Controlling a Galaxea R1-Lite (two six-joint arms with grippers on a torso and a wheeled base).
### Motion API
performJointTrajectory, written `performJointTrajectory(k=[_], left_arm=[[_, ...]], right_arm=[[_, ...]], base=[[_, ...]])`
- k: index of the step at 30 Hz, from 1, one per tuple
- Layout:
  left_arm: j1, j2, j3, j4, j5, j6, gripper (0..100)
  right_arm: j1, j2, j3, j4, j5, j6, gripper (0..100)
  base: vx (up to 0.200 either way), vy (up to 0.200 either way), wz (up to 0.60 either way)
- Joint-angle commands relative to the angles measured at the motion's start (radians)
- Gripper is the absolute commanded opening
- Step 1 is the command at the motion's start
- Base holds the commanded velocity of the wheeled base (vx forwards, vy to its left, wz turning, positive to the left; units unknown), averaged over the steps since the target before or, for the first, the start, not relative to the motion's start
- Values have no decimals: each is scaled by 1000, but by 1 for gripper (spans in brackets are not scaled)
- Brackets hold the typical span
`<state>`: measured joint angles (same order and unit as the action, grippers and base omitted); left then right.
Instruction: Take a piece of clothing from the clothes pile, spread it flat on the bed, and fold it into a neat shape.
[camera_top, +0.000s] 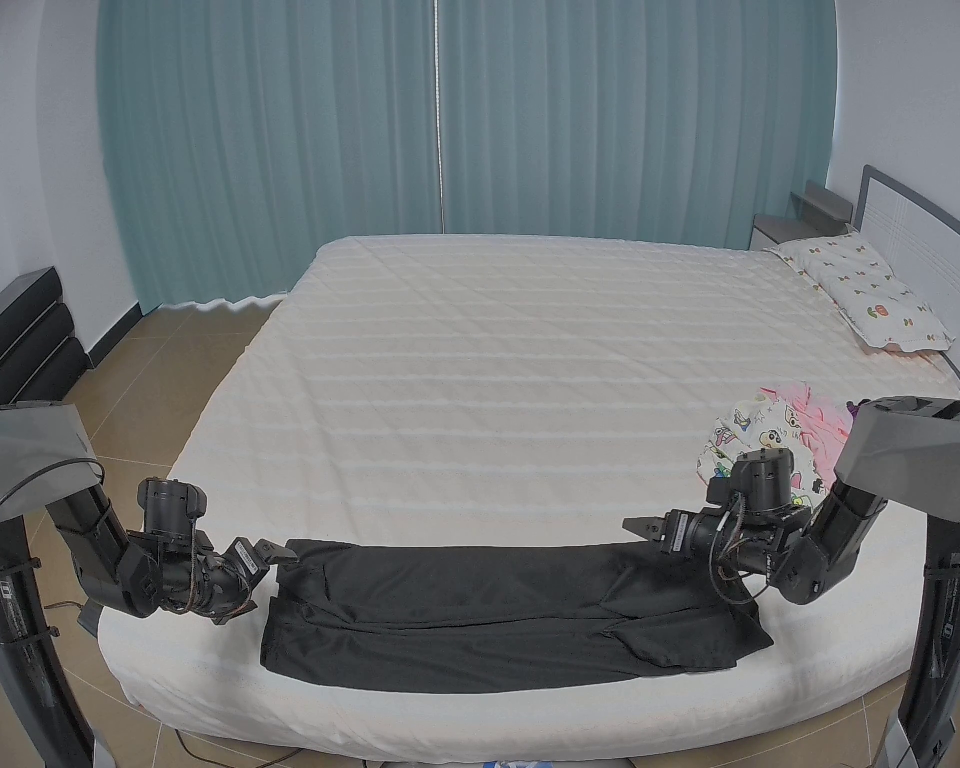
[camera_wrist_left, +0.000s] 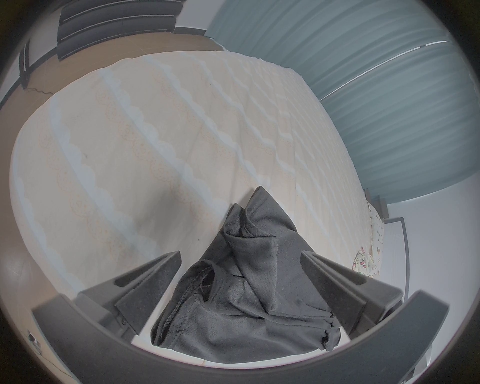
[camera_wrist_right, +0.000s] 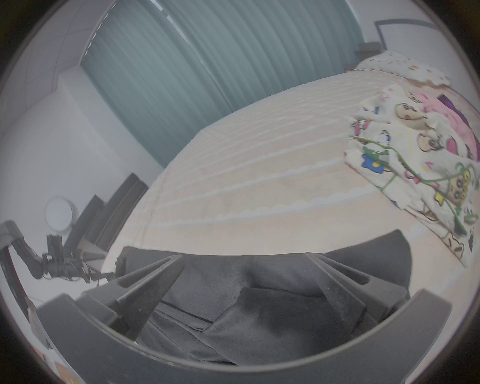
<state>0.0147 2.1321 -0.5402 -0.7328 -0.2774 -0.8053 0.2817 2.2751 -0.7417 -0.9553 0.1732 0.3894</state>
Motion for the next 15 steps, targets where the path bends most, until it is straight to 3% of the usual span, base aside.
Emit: performJointTrajectory(k=[1, 11, 12, 15], left_arm=[[2, 5, -1, -2, 0, -2, 100], [2, 5, -1, -2, 0, -3, 100], [2, 5, -3, -2, 0, -3, 100], [2, 5, -3, -2, 0, -2, 100]], right_arm=[[56, 72, -84, 56, -11, -40, 100], [62, 123, -94, 64, -21, -112, 100], [60, 126, -94, 63, -32, -130, 0], [59, 130, -93, 61, -61, -170, 0]], base=[[0, 0, 0], [0, 0, 0], [0, 0, 0], [0, 0, 0]])
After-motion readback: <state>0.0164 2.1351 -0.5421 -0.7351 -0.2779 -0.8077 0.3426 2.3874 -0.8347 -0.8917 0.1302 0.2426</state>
